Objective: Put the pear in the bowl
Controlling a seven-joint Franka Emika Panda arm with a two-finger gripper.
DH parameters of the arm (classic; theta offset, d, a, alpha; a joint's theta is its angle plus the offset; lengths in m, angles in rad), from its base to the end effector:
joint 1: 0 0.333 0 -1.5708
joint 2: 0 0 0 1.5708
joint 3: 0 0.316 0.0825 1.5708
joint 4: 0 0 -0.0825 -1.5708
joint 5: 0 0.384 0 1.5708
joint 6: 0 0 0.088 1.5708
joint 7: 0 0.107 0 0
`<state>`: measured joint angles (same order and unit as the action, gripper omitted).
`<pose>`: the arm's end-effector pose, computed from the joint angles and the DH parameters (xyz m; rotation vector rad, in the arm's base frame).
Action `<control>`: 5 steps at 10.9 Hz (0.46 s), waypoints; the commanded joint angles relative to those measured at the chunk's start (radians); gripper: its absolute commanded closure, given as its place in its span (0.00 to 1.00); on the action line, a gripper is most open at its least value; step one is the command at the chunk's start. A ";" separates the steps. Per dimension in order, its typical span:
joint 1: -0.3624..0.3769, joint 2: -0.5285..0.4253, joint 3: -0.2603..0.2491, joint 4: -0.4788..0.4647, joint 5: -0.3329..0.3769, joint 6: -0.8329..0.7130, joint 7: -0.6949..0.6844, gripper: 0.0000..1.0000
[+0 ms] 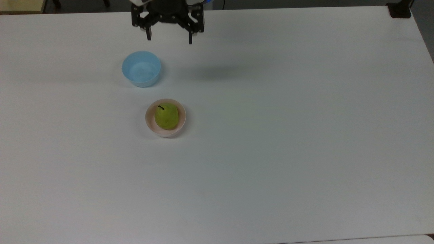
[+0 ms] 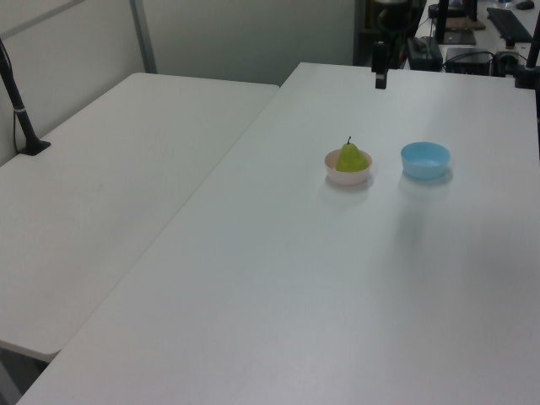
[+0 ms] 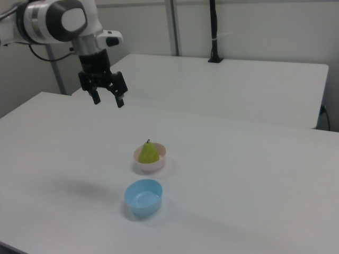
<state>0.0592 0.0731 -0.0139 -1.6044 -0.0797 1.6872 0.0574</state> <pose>0.5848 0.0191 0.5774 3.0619 -0.0049 0.0211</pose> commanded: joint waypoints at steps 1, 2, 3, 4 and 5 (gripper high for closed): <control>0.030 -0.082 -0.037 -0.029 0.021 -0.064 -0.033 0.00; 0.028 -0.087 -0.038 -0.026 0.027 -0.096 -0.028 0.00; 0.022 -0.096 -0.038 -0.026 0.037 -0.104 -0.037 0.00; 0.019 -0.096 -0.037 -0.025 0.037 -0.104 -0.037 0.00; 0.016 -0.099 -0.037 -0.025 0.037 -0.109 -0.037 0.00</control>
